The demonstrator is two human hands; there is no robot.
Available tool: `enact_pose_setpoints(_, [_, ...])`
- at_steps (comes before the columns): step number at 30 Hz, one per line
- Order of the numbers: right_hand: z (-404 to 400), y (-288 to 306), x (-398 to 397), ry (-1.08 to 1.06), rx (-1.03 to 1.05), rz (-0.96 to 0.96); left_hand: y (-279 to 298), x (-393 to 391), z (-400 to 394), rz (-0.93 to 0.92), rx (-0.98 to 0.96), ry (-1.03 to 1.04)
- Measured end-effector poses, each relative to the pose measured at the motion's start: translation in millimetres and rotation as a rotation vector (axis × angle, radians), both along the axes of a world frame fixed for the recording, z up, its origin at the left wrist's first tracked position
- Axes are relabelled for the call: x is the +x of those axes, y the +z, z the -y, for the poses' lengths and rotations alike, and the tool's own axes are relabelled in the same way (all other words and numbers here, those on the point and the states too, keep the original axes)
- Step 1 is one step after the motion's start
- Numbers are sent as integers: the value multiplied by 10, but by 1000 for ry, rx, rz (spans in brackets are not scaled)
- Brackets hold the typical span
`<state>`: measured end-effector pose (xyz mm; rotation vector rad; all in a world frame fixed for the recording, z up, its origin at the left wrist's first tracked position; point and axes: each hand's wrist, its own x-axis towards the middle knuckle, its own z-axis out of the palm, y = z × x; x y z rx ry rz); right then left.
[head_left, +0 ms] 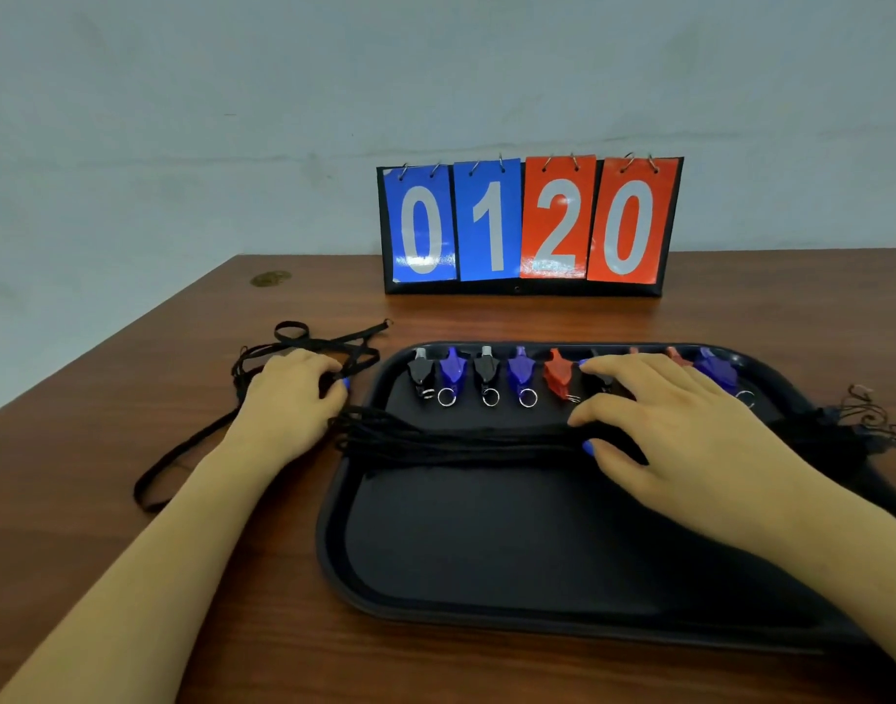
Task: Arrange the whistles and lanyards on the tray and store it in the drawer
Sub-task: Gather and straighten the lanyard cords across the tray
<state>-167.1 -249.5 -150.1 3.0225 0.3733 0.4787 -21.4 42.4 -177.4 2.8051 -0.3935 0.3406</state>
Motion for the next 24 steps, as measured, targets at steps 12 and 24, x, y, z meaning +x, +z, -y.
enact_pose_setpoints(12, [-40,45,-25,-6,70,-41,225,-315,168,379,-293,132])
enact_pose_setpoints(24, [-117,74,-43,72,213,-61,431,-600,422,-217,-1271,-127])
